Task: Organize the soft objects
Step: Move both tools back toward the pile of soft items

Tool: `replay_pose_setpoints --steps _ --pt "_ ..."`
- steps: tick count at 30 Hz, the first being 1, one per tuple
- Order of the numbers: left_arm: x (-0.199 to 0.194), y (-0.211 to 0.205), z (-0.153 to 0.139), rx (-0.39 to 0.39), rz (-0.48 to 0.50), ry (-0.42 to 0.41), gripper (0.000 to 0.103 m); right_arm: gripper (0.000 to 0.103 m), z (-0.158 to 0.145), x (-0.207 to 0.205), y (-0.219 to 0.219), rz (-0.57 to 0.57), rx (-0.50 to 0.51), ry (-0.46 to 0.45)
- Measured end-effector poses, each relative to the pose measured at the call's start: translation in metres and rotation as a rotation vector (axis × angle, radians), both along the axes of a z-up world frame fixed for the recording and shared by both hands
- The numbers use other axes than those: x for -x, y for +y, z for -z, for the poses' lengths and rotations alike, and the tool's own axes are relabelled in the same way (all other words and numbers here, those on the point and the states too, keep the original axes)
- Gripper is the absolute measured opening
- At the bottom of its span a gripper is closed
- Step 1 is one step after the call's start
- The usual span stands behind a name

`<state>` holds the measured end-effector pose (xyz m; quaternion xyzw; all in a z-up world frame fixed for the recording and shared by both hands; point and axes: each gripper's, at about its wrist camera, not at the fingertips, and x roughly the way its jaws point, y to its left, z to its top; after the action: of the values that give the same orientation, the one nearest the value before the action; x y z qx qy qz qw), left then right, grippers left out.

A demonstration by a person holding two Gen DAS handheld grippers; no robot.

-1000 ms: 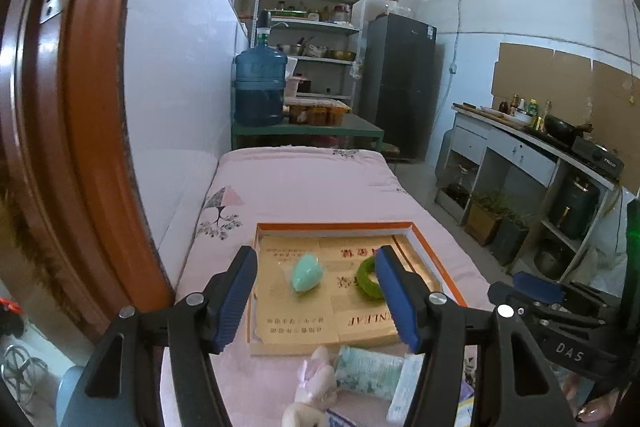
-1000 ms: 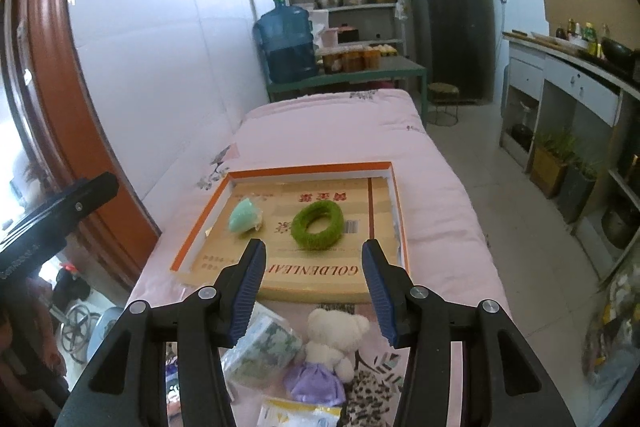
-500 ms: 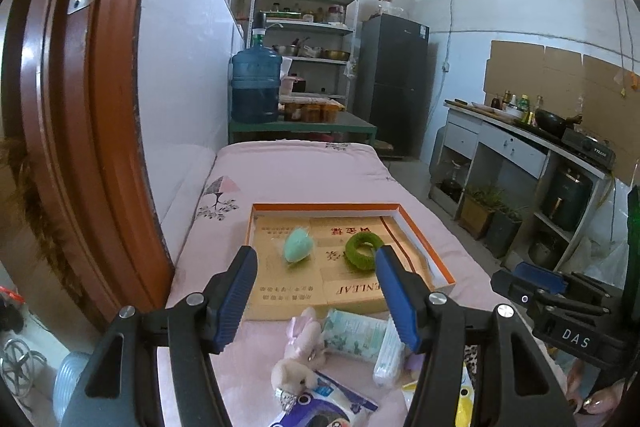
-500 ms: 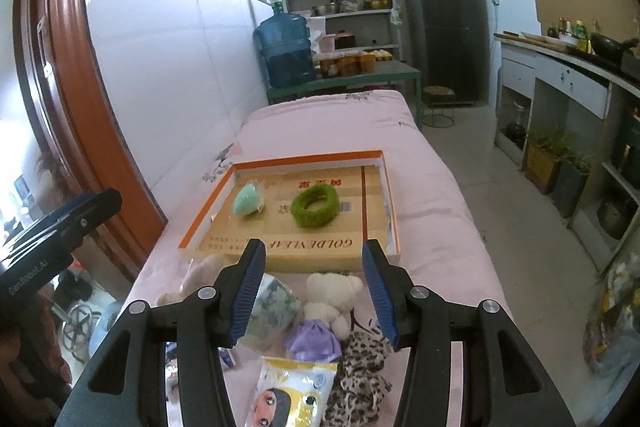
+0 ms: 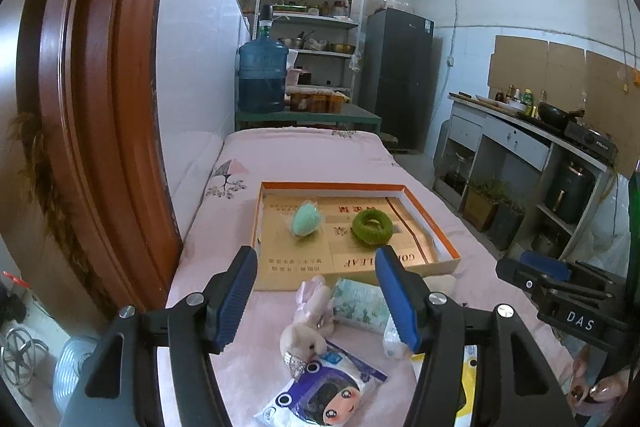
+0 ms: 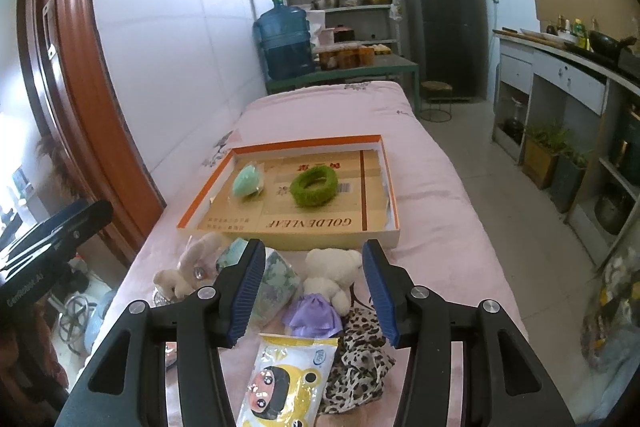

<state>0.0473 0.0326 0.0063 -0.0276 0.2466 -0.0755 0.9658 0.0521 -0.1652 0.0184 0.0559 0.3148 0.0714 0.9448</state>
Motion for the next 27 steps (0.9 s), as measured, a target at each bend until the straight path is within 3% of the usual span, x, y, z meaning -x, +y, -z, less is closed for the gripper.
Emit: replay_pose_setpoints --steps 20,27 --pt "0.020 0.003 0.045 0.051 0.055 0.078 0.061 0.052 0.031 0.011 -0.006 0.021 0.009 0.052" --pt "0.034 -0.006 0.067 0.017 0.182 0.082 0.058 0.052 0.038 0.010 -0.002 0.014 0.012 0.070"
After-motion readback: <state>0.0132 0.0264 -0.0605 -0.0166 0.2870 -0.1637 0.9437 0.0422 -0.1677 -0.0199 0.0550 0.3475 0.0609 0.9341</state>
